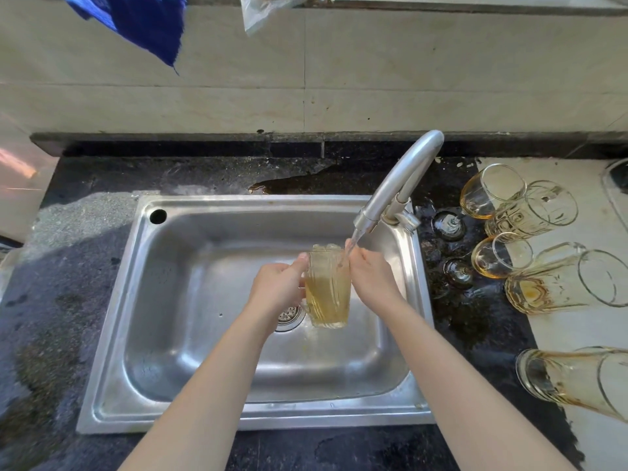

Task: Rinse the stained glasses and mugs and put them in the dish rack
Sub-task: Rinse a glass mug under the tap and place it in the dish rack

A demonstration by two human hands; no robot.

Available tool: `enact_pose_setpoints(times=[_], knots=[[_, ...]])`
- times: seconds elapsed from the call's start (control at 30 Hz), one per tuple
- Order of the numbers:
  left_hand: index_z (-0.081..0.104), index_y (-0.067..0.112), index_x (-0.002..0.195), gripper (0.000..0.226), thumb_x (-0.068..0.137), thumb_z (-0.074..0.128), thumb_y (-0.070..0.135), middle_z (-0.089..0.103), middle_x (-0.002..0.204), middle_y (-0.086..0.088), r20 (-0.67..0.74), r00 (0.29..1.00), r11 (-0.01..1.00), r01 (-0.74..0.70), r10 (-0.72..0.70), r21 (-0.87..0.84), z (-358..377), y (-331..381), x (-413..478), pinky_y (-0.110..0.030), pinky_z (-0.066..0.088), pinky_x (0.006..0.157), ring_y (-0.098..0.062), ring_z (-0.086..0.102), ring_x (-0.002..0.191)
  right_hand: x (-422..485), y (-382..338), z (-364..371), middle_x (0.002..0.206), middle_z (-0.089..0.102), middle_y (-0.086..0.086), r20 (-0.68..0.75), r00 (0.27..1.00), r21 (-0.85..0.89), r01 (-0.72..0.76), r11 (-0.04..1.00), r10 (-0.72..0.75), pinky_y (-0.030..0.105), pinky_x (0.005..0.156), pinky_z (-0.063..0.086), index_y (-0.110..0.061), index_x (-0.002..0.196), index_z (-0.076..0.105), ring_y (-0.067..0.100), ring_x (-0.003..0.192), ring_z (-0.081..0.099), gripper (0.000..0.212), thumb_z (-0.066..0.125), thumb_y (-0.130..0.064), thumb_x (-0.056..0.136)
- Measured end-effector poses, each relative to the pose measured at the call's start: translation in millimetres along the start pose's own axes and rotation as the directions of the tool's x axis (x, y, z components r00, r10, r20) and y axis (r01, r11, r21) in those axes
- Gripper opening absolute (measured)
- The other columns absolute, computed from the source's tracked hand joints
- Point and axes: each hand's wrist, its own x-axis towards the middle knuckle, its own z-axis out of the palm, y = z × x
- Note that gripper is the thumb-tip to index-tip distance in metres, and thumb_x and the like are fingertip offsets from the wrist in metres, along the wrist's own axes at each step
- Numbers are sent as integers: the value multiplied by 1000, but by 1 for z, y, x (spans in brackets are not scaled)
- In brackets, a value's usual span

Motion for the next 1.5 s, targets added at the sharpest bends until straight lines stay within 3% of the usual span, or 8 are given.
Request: enact_pose_setpoints(times=[0.47, 0.67, 0.8, 0.93, 1.07, 1.2, 1.33, 1.5], knots=[[57, 10, 75, 31, 95, 52, 33, 62, 48, 2, -48, 998, 990, 31, -38, -134, 7, 15, -4, -26, 53, 52, -24, 65, 58, -16, -32, 19, 117, 47, 20, -87, 967, -377, 191, 906, -240, 41, 81, 40, -7, 121, 42, 38, 111, 48, 39, 18, -31, 102], [59, 7, 66, 38, 94, 54, 32, 71, 72, -18, -73, 997, 993, -18, 9, -121, 9, 19, -10, -33, 56, 62, -36, 69, 70, 6, -31, 9, 96, 56, 5, 43, 998, -122, -29, 992, 34, 38, 74, 44, -11, 108, 50, 30, 94, 57, 62, 21, -64, 91], [58, 9, 85, 25, 97, 51, 29, 62, 56, 1, -41, 996, 960, 68, -82, -270, 5, 20, -4, -33, 55, 57, -23, 65, 62, -17, -31, 12, 123, 50, 19, 47, 969, -446, 239, 862, -244, 42, 85, 41, -2, 133, 37, 36, 112, 50, 53, 26, -42, 100], [60, 12, 96, 22, 97, 51, 32, 63, 108, -15, 23, 989, 902, 140, -143, -407, 1, 15, 0, -29, 58, 52, -17, 68, 56, -27, -21, 5, 117, 58, 10, 52, 970, -328, 242, 913, -238, 39, 91, 45, -16, 127, 46, 29, 109, 55, 48, 26, -50, 99], [59, 13, 87, 24, 98, 50, 33, 66, 80, -9, -4, 997, 895, 71, -81, -440, 14, 15, -5, -31, 58, 63, -20, 69, 61, 5, -29, -10, 97, 63, 8, 94, 944, 166, -329, 930, 317, 45, 90, 51, -9, 104, 57, 24, 91, 63, 58, 30, -60, 94], [62, 8, 99, 29, 99, 48, 33, 63, 78, -4, 10, 999, 832, 36, -37, -554, 17, 15, -5, -41, 54, 87, -23, 67, 77, -3, -26, -17, 93, 66, 13, 303, 876, 471, -479, 741, 374, 35, 54, 59, -17, 102, 60, 28, 67, 69, 37, 43, -48, 93], [57, 10, 79, 26, 99, 46, 24, 56, 60, 1, 137, 991, 730, 94, 0, -677, 9, 11, -8, -38, 51, 86, -21, 61, 72, -8, -20, -13, 93, 64, 6, 293, 907, 623, -420, 659, 301, 29, 52, 57, -19, 101, 63, 18, 59, 66, 37, 46, -51, 93], [58, 11, 89, 28, 98, 35, 25, 60, 78, -8, 169, 975, 815, 212, -142, -540, 0, 5, 1, -47, 50, 84, -26, 61, 80, -12, -24, -7, 75, 59, 0, -20, 991, 391, -114, 913, 132, 25, 45, 42, -16, 78, 56, 18, 57, 55, 35, 44, -44, 96]])
